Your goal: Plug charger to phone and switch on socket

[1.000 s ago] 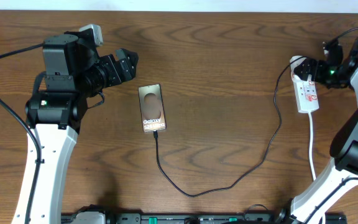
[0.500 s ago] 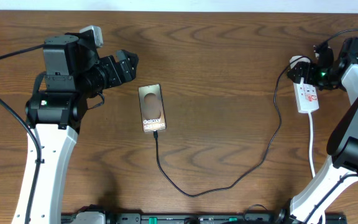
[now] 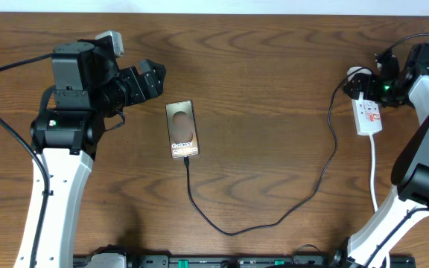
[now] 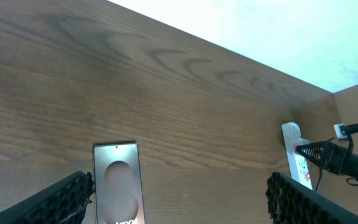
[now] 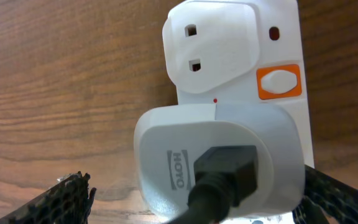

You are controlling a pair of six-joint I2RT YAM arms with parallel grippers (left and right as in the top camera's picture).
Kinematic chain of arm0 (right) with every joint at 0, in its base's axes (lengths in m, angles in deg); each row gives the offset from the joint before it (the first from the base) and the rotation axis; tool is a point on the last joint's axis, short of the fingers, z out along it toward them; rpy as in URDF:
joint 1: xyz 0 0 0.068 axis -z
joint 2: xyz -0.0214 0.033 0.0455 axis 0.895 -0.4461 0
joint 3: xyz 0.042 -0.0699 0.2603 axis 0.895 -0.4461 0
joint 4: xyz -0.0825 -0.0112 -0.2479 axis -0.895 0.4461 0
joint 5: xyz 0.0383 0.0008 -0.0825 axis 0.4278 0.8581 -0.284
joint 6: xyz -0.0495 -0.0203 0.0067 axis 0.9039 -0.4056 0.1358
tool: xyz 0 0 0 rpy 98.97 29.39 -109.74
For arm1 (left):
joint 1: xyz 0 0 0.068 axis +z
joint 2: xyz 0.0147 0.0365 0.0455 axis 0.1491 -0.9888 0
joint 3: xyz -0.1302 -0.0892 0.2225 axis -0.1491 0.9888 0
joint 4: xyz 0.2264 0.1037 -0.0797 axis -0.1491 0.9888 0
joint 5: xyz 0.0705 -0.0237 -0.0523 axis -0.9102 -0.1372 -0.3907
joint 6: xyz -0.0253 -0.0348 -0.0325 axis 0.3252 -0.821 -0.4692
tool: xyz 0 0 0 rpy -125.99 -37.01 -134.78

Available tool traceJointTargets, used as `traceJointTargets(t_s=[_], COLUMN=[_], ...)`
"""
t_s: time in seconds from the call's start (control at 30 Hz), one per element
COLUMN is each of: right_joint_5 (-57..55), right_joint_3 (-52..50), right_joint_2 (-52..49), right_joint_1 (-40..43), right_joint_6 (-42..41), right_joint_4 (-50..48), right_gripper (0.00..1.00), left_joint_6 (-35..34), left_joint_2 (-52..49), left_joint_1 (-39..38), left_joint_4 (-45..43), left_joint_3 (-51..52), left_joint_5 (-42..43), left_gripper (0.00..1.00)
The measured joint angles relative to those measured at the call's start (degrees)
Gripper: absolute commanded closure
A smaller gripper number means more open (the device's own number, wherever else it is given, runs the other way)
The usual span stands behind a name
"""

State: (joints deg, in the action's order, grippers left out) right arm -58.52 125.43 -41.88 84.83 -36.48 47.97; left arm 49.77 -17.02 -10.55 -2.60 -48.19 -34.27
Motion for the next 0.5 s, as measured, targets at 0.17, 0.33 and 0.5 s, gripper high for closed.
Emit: traceJointTargets(t_s=[0.17, 0.33, 0.5], right_joint_5=[0.33, 0.46, 0.42], right_joint_3=[1.40, 1.84, 1.86], right_joint_2=[-0.09, -0.09, -0.09], right_joint_1=[0.52, 0.61, 0.46], right_joint_6=[0.00, 0.00, 0.00], right_joint_4=[2.78, 2.91, 2.97], right_gripper=[0.04, 0.03, 0.04], left_joint_6=[0.00, 0.00, 0.00], left_joint_2=[0.00, 0.02, 0.00], left_joint_1=[0.00, 0.00, 0.00], left_joint_4=[0.02, 0.04, 0.07], left_joint_3=[0.00, 0.00, 0.00], left_joint_5=[0.00, 0.00, 0.00], left_gripper=[0.09, 0.09, 0.09])
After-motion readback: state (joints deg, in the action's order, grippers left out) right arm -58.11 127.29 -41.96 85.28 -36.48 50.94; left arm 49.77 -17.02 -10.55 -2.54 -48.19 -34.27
